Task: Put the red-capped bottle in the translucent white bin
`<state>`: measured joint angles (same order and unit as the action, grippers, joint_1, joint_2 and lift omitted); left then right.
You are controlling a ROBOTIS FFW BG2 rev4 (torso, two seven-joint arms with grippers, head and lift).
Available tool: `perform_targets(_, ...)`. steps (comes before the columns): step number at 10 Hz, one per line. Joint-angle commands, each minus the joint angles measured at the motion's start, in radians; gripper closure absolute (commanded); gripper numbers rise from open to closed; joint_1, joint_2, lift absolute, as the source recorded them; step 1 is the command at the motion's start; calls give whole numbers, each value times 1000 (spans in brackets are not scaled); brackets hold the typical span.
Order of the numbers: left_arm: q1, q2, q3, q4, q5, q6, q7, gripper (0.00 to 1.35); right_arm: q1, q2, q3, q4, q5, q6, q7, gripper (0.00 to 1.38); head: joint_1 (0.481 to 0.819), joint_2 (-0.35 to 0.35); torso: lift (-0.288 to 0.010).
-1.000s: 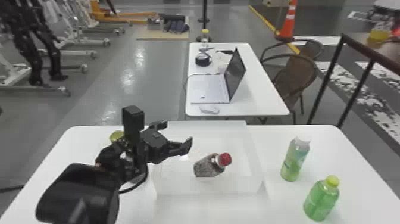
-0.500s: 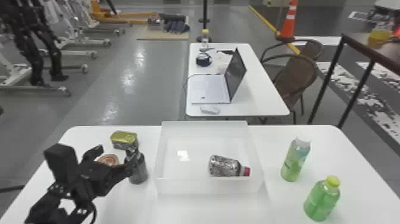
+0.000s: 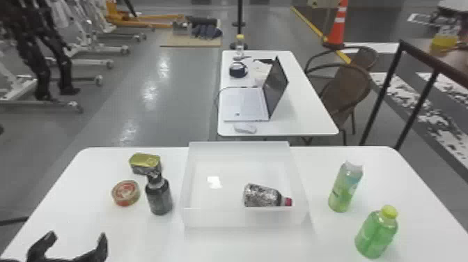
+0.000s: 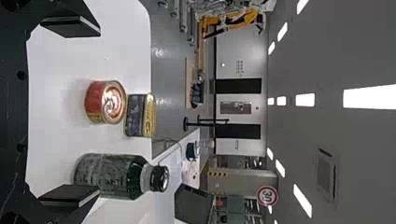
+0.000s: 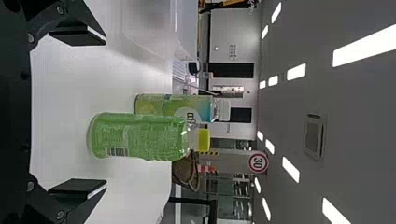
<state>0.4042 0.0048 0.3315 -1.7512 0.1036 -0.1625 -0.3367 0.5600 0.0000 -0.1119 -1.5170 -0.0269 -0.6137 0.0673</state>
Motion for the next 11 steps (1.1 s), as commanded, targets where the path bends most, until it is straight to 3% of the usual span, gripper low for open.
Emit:
perform_targets(1, 22, -7, 24, 58, 24, -91, -4, 117, 32, 1, 0, -20, 4, 8, -14, 206, 549, 0, -100)
perform_targets(5, 77, -7, -9, 67, 48, -100, -4, 117, 67, 1, 0, -35, 7, 22, -21, 206, 549, 0, -100)
perform_targets(11, 79, -7, -49, 82, 82, -83, -4, 117, 69, 1, 0, -35, 8, 26, -21, 206, 549, 0, -100)
